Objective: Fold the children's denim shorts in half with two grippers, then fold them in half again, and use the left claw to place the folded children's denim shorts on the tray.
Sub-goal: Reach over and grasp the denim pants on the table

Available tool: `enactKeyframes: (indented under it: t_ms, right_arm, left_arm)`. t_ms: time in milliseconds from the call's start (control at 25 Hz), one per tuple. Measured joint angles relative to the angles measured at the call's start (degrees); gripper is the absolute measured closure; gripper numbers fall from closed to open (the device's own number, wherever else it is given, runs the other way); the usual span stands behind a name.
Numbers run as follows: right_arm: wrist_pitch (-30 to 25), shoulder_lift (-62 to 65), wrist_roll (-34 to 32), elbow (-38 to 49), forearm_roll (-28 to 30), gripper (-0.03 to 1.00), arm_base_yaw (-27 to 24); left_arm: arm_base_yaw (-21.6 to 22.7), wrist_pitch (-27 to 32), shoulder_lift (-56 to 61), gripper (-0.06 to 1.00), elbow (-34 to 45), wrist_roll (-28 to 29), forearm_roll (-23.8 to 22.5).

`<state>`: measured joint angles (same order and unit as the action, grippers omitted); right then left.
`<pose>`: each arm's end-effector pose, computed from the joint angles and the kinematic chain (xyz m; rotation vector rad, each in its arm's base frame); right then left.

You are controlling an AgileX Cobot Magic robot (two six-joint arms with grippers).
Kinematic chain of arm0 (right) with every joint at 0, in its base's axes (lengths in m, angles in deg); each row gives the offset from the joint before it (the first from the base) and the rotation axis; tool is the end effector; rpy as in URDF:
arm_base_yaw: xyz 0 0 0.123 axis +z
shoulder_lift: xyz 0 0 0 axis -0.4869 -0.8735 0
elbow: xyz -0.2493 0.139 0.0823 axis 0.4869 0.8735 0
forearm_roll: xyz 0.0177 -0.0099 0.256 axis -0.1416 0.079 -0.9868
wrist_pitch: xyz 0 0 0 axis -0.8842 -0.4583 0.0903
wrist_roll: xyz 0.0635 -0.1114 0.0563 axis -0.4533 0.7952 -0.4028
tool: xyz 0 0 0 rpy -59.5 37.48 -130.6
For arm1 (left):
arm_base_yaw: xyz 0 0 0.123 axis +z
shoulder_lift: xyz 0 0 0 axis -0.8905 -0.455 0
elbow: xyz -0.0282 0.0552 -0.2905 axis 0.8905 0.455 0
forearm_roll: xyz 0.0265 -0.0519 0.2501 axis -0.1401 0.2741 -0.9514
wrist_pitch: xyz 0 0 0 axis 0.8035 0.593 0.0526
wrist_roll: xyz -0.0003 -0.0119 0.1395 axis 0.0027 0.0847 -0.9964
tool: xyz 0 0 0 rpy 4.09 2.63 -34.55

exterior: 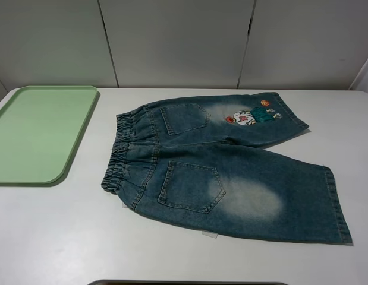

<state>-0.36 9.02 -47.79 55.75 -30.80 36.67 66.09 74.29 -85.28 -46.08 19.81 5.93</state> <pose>0.0330 -0.0020 0.2616 -0.0408 2.0029 0.0789 0.0320 0.0101 0.2533 -0.0763 2.0499 0.1052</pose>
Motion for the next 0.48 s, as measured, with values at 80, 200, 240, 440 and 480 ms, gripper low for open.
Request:
enactKeyframes:
  t_ms: [80,200,240,440,480]
  right_arm:
    - [0.0,0.0,0.0,0.0,0.0,0.27,0.0]
    - [0.0,0.0,0.0,0.0,0.0,0.27,0.0]
    - [0.0,0.0,0.0,0.0,0.0,0.27,0.0]
    - [0.0,0.0,0.0,0.0,0.0,0.27,0.0]
    - [0.0,0.0,0.0,0.0,0.0,0.27,0.0]
  left_arm:
    - [0.0,0.0,0.0,-0.03,0.0,0.0,0.0]
    - [0.0,0.0,0.0,-0.03,0.0,0.0,0.0]
    - [0.0,0.0,0.0,-0.03,0.0,0.0,0.0]
    - [0.0,0.0,0.0,-0.03,0.0,0.0,0.0]
    - [0.0,0.0,0.0,-0.03,0.0,0.0,0.0]
